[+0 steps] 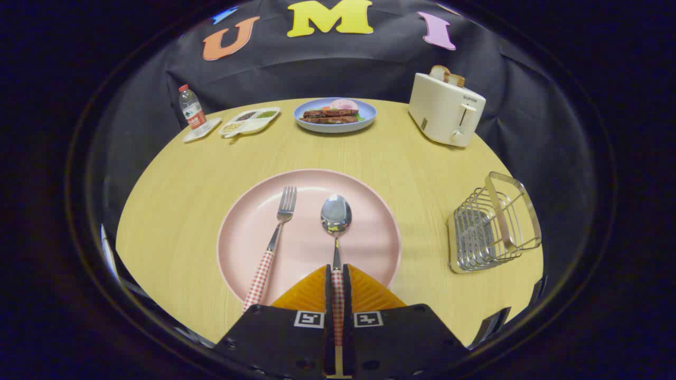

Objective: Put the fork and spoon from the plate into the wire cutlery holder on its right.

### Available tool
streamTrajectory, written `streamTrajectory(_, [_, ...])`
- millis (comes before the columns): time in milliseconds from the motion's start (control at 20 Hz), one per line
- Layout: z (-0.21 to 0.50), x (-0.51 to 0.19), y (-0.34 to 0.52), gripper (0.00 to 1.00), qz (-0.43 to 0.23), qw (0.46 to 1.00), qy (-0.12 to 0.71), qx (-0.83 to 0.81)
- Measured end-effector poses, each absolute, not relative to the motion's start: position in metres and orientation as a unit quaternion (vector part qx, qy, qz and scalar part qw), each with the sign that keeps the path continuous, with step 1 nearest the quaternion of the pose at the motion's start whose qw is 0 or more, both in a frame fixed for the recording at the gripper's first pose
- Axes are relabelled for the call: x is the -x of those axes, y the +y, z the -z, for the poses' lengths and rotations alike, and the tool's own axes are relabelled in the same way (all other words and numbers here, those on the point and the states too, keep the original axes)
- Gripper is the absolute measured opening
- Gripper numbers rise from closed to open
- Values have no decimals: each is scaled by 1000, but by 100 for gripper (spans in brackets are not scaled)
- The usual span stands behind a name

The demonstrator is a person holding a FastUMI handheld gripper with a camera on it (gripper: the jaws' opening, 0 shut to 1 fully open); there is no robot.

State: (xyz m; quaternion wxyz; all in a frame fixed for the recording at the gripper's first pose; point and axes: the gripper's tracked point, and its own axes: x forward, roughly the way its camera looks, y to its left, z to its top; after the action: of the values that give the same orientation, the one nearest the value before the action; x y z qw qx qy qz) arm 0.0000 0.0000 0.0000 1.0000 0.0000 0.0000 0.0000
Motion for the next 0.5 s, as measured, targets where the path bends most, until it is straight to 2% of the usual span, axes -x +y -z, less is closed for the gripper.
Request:
streamTrajectory(250, [-19, 37, -20, 6, -8, 1000, -11, 14])
streamTrajectory(500, [-35, 76, -66, 6, 14, 999, -11, 45])
